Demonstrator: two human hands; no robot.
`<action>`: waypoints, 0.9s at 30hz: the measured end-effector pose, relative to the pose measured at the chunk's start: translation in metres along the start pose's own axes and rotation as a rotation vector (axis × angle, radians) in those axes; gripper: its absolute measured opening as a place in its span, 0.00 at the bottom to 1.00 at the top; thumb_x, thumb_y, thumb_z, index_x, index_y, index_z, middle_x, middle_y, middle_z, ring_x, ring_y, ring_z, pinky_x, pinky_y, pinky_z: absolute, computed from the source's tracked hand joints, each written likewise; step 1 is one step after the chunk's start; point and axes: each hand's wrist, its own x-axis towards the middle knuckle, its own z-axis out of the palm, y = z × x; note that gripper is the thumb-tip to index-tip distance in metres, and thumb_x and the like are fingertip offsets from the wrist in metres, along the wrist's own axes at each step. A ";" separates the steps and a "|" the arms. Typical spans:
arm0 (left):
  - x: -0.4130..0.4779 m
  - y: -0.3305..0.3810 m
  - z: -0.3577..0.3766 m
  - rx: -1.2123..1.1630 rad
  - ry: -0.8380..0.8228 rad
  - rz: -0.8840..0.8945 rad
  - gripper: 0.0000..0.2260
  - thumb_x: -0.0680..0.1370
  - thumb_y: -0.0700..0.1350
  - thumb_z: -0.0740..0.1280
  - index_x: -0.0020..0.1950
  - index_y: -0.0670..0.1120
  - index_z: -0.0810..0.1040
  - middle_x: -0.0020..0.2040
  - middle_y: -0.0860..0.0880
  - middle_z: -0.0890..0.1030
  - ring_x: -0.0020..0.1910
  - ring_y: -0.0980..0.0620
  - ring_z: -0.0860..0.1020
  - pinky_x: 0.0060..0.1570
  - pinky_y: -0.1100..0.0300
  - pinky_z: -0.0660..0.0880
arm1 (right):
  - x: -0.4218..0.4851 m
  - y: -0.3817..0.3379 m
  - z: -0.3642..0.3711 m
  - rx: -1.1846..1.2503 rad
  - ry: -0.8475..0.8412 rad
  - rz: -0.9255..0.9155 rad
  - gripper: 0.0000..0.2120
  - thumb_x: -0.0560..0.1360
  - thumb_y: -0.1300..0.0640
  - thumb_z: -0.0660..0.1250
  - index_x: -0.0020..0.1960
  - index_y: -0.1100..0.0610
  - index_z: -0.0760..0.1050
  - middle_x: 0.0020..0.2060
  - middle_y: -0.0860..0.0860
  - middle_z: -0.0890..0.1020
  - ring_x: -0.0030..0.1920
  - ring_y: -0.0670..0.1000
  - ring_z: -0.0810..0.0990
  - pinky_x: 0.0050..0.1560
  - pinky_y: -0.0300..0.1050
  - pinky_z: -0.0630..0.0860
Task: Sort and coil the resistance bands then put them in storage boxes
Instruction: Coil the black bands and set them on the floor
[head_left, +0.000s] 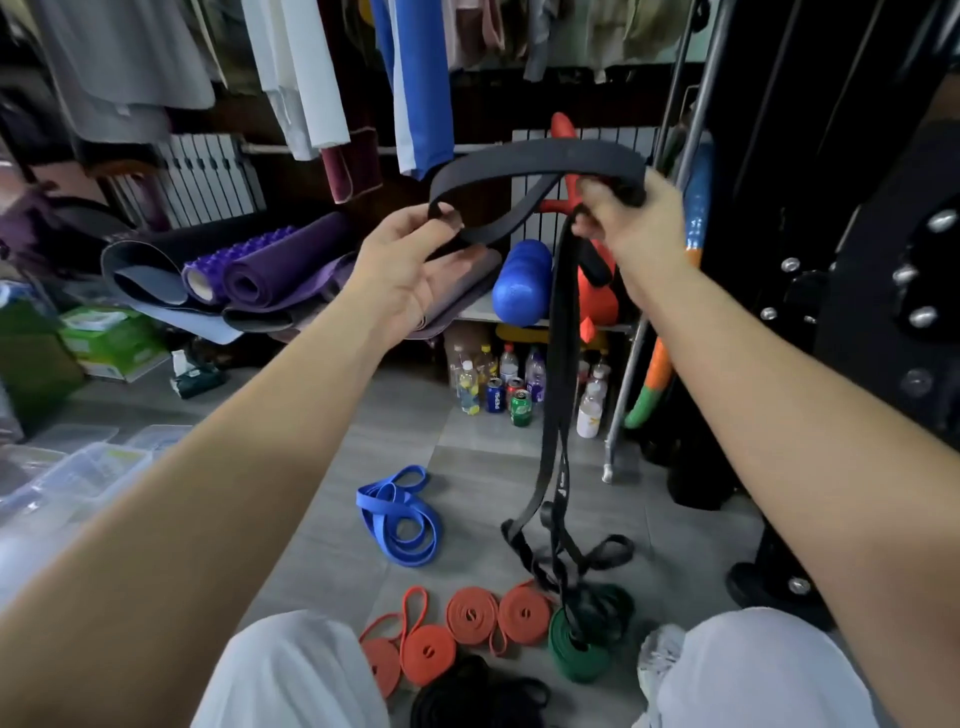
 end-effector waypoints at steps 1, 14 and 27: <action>-0.001 0.000 0.001 -0.005 -0.004 -0.006 0.04 0.78 0.33 0.62 0.45 0.39 0.72 0.33 0.46 0.83 0.35 0.50 0.83 0.42 0.55 0.81 | 0.000 -0.002 -0.002 0.040 -0.002 -0.019 0.08 0.74 0.65 0.68 0.44 0.52 0.74 0.36 0.49 0.79 0.29 0.42 0.80 0.34 0.35 0.78; -0.040 -0.091 -0.029 0.858 -0.299 -0.338 0.25 0.69 0.35 0.74 0.64 0.40 0.70 0.57 0.42 0.79 0.57 0.45 0.78 0.60 0.49 0.74 | -0.055 0.033 -0.015 -0.348 -0.280 0.267 0.08 0.69 0.64 0.74 0.38 0.61 0.75 0.31 0.54 0.76 0.27 0.45 0.77 0.31 0.37 0.78; -0.040 -0.146 -0.050 0.445 0.299 -0.411 0.09 0.81 0.49 0.61 0.49 0.42 0.69 0.38 0.42 0.77 0.20 0.52 0.72 0.25 0.60 0.73 | -0.085 0.075 -0.032 -0.369 -0.285 0.466 0.21 0.74 0.57 0.69 0.64 0.65 0.72 0.44 0.58 0.81 0.39 0.48 0.78 0.38 0.35 0.78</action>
